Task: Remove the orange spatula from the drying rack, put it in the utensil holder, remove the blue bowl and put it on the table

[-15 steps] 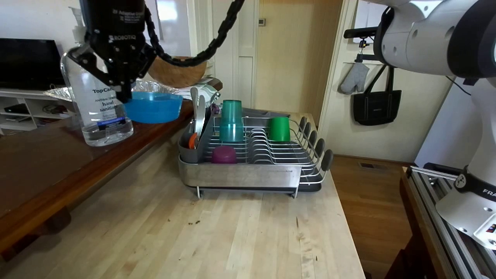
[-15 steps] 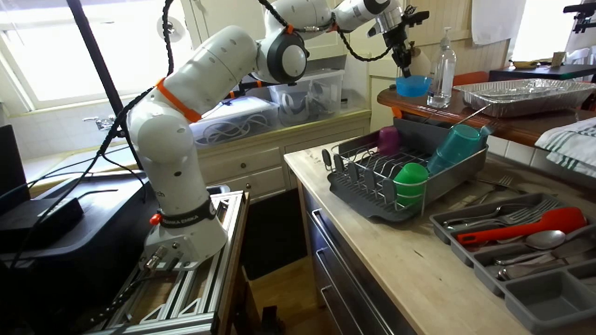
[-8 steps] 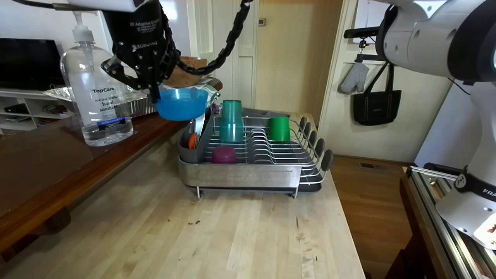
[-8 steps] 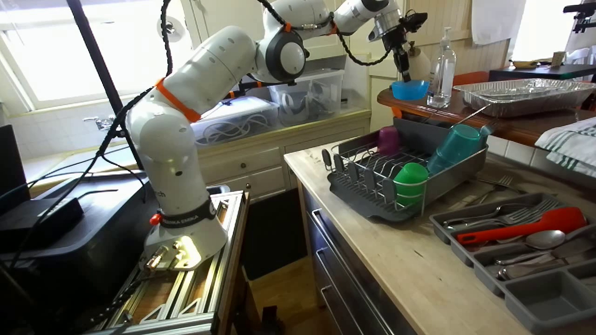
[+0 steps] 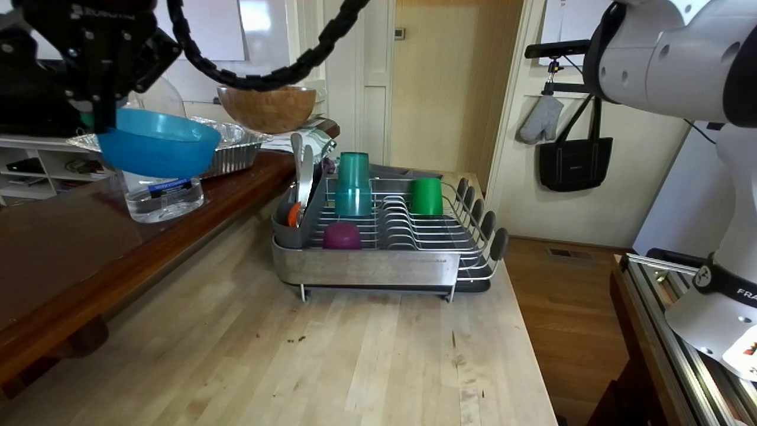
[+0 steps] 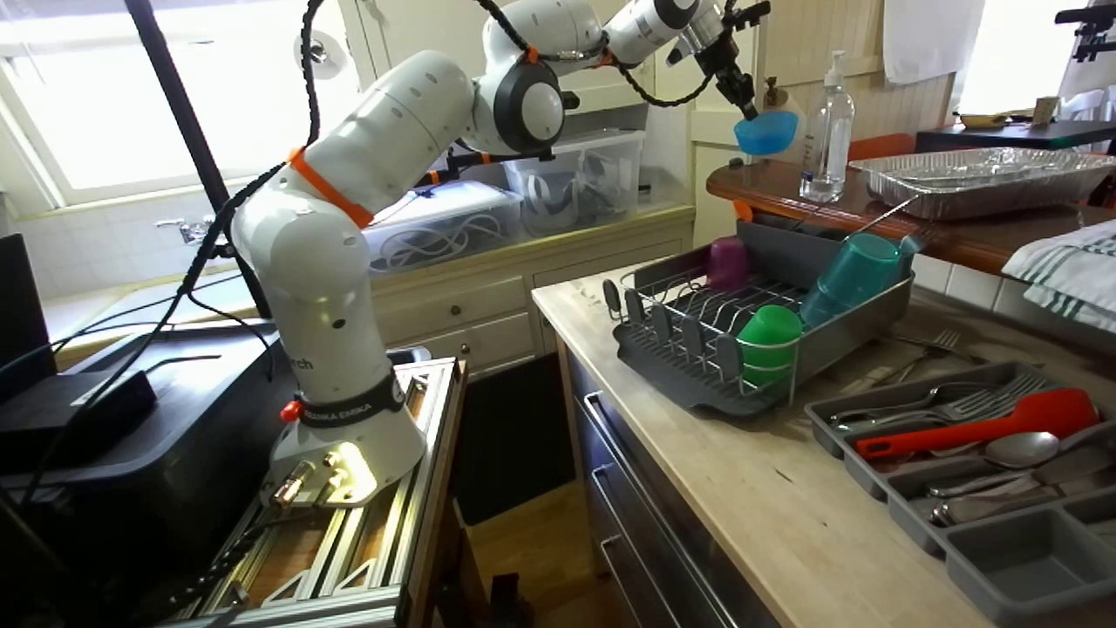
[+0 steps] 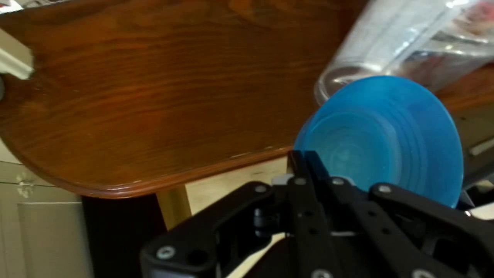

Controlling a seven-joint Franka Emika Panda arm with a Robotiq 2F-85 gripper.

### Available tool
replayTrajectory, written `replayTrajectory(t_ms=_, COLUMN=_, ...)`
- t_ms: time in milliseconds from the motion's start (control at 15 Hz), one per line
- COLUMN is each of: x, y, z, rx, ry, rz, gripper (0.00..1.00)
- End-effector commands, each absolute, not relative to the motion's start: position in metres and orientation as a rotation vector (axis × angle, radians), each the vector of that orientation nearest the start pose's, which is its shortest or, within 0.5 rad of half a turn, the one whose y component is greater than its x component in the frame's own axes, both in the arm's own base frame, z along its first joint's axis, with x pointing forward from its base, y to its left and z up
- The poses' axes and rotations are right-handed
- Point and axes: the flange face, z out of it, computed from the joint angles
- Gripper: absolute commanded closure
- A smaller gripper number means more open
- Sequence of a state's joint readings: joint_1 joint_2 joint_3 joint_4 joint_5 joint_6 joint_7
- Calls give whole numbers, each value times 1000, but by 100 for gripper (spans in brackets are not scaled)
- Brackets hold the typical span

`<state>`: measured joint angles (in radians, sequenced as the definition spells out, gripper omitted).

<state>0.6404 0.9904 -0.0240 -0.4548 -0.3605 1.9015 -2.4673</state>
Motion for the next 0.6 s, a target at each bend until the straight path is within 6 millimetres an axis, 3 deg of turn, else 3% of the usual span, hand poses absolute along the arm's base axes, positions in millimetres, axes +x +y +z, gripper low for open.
replayTrajectory(t_ms=0, x=676, y=456, z=517, rx=-148, ry=2532, rz=171, gripper=99)
replayTrajectory(t_ms=267, x=687, y=450, z=511, rx=-295, ry=2537, rz=379, gripper=99)
replayTrajectory(t_ms=333, x=679, y=455, z=518, rx=-222, ry=2539, rz=285, gripper=96)
replayTrajectory(t_ms=533, x=686, y=448, z=513, rx=-241, ry=2554, rz=337, gripper=96)
